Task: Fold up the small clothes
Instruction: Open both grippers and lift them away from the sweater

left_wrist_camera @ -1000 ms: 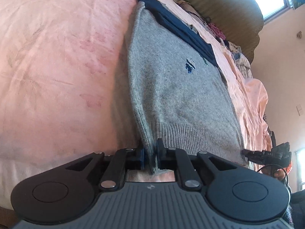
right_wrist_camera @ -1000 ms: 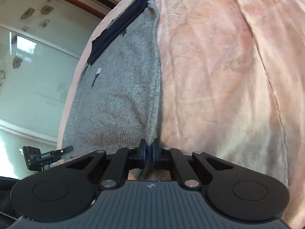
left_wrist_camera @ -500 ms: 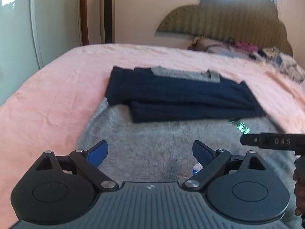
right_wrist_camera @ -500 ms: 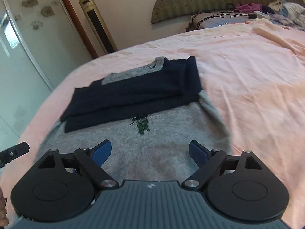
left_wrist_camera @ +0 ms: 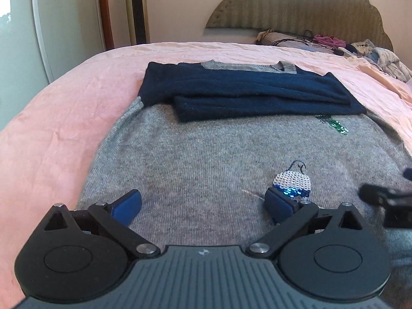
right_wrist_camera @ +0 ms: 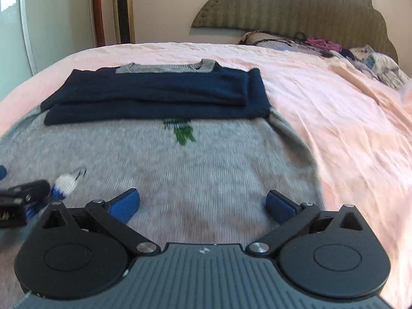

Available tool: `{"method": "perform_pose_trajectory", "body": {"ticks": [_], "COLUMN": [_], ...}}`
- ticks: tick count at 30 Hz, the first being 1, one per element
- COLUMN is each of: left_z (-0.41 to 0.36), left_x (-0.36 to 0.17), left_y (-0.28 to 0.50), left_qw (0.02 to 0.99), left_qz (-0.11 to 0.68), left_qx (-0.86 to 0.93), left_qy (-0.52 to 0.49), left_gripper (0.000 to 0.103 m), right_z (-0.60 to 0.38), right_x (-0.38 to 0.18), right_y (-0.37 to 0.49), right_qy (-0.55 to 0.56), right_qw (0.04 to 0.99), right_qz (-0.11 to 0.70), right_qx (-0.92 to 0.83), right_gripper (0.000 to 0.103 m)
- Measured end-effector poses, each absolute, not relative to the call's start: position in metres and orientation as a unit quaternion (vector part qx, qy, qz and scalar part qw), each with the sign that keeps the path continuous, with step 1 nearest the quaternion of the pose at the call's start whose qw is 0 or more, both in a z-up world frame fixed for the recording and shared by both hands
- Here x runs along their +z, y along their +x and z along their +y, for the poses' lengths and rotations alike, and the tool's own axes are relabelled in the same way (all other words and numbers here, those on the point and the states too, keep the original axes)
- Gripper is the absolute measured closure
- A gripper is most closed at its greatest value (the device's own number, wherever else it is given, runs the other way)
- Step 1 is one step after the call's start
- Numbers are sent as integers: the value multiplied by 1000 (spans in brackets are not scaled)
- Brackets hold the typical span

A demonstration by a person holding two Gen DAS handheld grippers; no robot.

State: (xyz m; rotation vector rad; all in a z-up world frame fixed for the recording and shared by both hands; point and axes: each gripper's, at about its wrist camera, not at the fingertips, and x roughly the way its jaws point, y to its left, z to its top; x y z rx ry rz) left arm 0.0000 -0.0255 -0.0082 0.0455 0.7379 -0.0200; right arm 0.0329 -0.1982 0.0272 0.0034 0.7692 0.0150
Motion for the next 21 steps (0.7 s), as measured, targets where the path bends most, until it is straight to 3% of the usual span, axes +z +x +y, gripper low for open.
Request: {"method": "perform_pose_trajectory", "body": {"ticks": [9,21], "left_z": [-22,-17], "left_x": [-7,-5], "left_y": [-21,-51], "left_qw": [930,929], "left_qz": [367,368], "left_qx": [3,0], "left_qy": [18,17], "left_gripper": [0,0], "right_z": [-200,-200], "right_x": [27,27], "right_y": [-18,-21], "right_qy": [4,4], "right_qw": [929,932], "right_qz": [369,362], "right_qx": [12,11], "right_gripper": [0,0]}}
